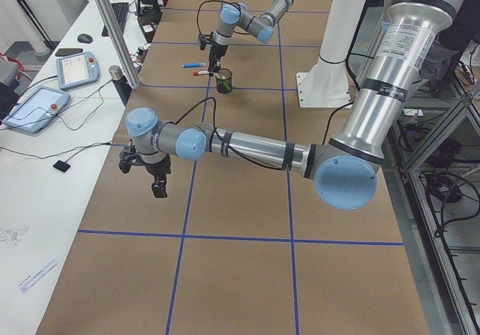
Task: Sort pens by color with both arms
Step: 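Grasp the green highlighter and lift it out with the right gripper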
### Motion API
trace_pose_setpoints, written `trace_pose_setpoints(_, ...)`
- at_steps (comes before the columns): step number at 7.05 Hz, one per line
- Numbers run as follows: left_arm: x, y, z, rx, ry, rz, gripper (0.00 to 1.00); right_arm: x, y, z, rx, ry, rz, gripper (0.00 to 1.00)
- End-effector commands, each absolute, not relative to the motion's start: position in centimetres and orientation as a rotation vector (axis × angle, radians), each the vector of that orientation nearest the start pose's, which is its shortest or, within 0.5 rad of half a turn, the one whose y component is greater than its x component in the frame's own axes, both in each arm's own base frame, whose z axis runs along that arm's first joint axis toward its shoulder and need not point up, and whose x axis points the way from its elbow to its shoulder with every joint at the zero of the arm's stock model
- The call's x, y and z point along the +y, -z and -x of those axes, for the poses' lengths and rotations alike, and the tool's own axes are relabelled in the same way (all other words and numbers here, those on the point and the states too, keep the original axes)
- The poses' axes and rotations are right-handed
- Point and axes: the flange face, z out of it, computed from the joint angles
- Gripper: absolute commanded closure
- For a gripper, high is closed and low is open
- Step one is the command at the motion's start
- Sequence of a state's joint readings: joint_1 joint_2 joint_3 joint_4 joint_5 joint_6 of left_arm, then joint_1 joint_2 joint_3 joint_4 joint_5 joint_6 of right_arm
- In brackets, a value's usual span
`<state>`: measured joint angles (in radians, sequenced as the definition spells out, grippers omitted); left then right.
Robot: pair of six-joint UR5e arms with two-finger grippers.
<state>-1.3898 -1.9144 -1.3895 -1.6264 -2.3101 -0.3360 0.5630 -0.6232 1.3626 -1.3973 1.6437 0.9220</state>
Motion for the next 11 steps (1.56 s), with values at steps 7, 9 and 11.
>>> trace_pose_setpoints(7, -64.5, -54.9, -5.1, 0.765, 0.067, -0.013, 0.00, -50.5, -13.4, 58.9, -0.819, 0.066, -0.419, 0.74)
trace_pose_setpoints(9, -64.5, -54.9, -5.1, 0.765, 0.067, -0.013, 0.00, -50.2, -13.2, 58.6, -0.826, 0.066, -0.422, 0.75)
trace_pose_setpoints(11, -64.5, -54.9, -5.1, 0.768, 0.067, -0.013, 0.00, -49.8, -12.4, 58.4, -0.850, 0.079, -0.409, 0.83)
